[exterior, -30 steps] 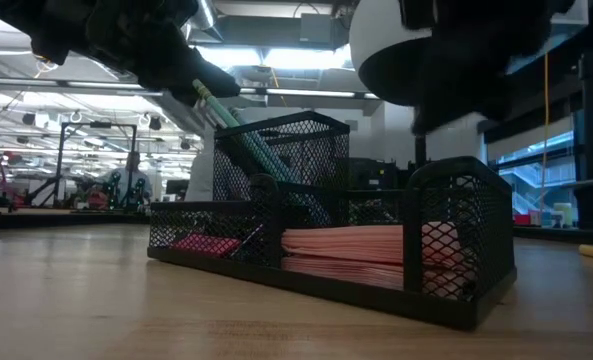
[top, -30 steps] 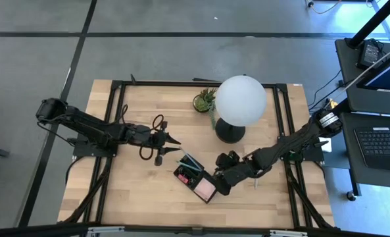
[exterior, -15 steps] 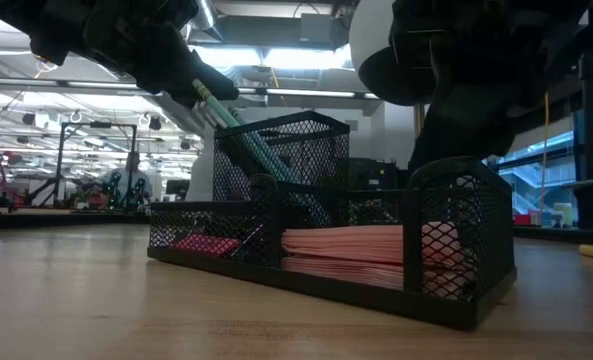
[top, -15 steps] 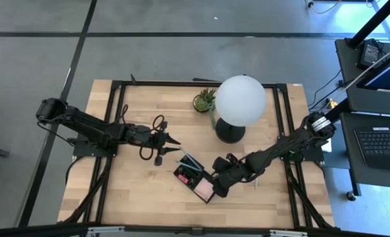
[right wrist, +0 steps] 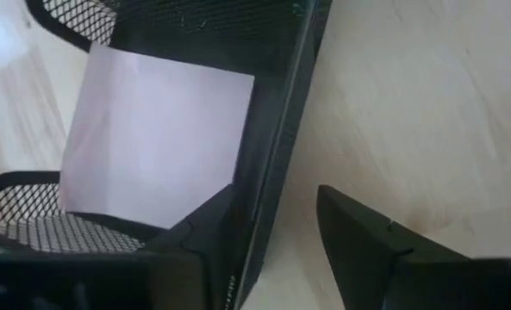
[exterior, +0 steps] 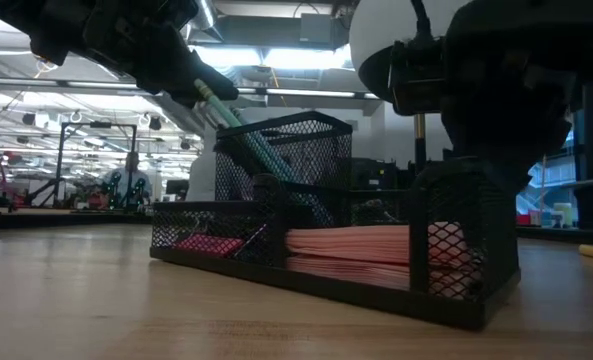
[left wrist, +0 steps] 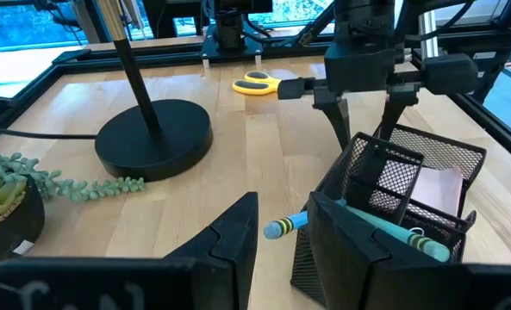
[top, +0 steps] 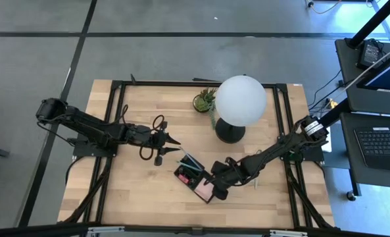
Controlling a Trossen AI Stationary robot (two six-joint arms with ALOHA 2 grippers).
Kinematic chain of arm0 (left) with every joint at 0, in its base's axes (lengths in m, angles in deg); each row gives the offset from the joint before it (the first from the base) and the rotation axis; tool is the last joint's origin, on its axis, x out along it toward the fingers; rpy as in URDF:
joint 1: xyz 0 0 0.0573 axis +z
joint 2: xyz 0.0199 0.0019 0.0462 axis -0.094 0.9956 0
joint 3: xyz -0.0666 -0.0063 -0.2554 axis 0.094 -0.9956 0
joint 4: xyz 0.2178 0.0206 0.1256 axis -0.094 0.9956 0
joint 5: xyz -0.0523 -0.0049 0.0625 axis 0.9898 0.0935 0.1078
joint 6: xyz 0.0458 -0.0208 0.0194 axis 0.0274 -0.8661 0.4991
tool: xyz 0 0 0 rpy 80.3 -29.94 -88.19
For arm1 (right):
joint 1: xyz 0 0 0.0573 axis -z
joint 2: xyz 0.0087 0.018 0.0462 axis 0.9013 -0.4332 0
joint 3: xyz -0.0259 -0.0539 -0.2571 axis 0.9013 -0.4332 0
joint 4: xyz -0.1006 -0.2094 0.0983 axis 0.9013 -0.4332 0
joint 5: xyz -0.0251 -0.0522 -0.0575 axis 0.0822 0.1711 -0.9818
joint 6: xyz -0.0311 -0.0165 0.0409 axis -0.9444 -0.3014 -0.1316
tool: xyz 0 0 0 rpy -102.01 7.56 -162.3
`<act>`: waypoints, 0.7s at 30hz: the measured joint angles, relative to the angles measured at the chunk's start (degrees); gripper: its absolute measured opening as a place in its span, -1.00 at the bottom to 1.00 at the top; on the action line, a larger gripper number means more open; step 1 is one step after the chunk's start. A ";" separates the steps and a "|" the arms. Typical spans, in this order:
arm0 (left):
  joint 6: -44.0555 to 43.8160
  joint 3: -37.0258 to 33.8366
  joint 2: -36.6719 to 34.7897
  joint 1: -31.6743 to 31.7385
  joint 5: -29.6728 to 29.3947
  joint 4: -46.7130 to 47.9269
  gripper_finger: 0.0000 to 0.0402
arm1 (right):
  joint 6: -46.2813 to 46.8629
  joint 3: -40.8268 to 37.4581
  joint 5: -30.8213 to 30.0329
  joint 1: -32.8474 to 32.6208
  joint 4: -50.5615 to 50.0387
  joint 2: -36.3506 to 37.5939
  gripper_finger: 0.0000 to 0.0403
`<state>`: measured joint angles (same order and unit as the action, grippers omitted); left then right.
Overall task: Pick and place office supplies into organizer
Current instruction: Adjust the desk organizer on the table
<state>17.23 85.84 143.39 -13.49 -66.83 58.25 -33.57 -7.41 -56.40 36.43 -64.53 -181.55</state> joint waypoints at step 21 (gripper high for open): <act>0.96 0.00 0.00 0.00 0.00 1.08 -0.51 | -22.68 0.00 -0.36 5.39 -1.10 0.20 -0.96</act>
<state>18.19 85.84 143.39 -13.49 -66.83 59.33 -56.25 -7.41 -56.76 41.81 -65.63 -181.34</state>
